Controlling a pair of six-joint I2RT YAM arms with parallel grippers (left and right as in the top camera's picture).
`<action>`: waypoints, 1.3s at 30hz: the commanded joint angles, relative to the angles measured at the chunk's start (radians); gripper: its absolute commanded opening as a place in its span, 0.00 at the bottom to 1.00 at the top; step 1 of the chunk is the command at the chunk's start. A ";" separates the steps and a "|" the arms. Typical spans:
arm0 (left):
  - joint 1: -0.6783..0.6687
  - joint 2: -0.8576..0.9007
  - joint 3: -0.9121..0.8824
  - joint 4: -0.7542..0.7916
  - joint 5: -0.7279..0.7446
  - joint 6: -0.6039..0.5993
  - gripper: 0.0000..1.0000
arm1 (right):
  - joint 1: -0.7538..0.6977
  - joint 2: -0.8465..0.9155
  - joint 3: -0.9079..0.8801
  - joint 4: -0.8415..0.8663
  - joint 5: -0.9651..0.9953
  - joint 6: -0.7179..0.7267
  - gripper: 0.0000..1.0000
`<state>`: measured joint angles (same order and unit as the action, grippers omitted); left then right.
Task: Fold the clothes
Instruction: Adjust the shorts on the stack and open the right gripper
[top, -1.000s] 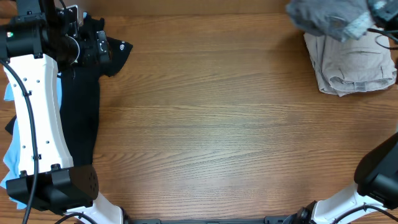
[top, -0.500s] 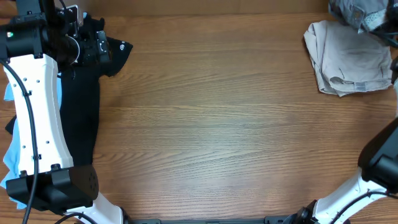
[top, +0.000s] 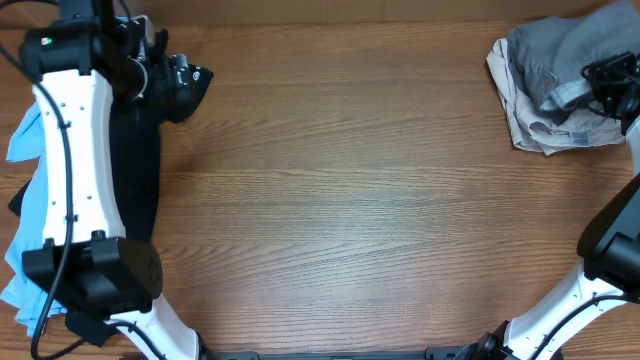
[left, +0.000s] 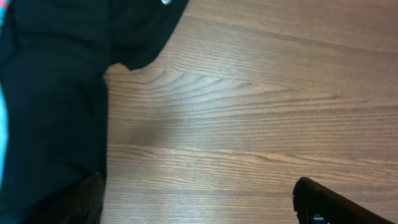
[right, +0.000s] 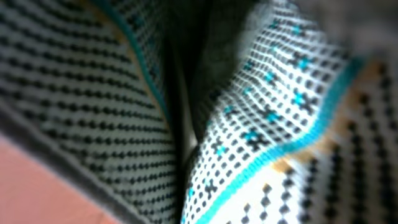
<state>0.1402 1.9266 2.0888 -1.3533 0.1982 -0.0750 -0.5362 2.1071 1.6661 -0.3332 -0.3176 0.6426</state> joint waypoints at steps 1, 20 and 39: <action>-0.015 0.034 0.021 0.003 0.012 -0.006 1.00 | 0.002 -0.004 0.022 -0.070 0.093 0.012 0.21; -0.016 0.049 0.021 -0.008 0.008 0.054 1.00 | -0.023 -0.281 0.125 -0.390 0.039 -0.467 1.00; -0.016 0.049 0.021 0.019 -0.013 0.053 1.00 | 0.014 0.256 0.125 0.178 0.171 -0.720 1.00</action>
<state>0.1257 1.9659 2.0892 -1.3384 0.1974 -0.0475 -0.4892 2.2837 1.7901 -0.1570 -0.1658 -0.0650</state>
